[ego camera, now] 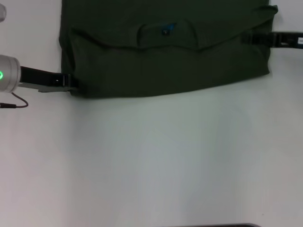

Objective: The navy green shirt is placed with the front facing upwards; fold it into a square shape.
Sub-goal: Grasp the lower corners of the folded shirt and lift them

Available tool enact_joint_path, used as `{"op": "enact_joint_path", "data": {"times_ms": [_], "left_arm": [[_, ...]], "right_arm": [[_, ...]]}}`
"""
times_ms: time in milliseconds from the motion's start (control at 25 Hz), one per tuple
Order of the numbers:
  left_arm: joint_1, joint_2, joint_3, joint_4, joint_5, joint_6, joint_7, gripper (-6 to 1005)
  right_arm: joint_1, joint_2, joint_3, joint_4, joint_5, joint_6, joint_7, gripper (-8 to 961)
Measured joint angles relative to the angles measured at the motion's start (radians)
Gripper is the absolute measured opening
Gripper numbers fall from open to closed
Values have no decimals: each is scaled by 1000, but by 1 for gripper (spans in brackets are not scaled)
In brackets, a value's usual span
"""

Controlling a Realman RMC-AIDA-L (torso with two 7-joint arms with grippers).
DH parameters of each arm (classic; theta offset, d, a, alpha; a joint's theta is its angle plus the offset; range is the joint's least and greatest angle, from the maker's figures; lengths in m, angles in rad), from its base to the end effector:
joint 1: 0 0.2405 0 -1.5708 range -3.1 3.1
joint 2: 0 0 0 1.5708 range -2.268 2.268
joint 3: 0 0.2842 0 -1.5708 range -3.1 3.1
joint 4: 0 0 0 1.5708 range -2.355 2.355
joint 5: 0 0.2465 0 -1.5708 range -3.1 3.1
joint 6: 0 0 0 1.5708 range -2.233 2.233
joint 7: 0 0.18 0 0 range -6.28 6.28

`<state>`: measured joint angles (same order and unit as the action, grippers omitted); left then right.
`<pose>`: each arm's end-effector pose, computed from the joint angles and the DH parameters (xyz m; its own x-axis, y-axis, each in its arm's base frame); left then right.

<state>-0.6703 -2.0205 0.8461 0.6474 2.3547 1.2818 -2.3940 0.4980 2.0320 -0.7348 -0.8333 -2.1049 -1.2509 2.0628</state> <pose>-0.3189 0.4349 -0.0514 0.3150 0.9156 0.2499 0.9454 -0.2794 -0.1679 0.3389 0.4350 0.0166 0.4733 -0.6950 -0.5413 -0.8793 -0.4098 -0.2426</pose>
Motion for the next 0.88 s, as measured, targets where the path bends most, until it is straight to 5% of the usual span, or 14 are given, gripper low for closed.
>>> {"op": "enact_joint_path", "data": {"times_ms": [240, 480, 680, 880], "left_arm": [[-3, 13, 0, 13, 25, 40, -32, 74], [-7, 12, 4, 30, 35, 62, -39, 63], [-15, 11, 4, 32, 49, 82, -38, 63], [-22, 11, 4, 33, 53, 94, -38, 63]], "right_arm": [[0, -50, 7, -128, -166, -212, 198, 627], [-3, -112, 16, -142, -188, -321, 329, 627], [6, -106, 15, -99, -225, -251, 375, 627], [55, -76, 15, -47, -361, -149, 399, 627]]}}
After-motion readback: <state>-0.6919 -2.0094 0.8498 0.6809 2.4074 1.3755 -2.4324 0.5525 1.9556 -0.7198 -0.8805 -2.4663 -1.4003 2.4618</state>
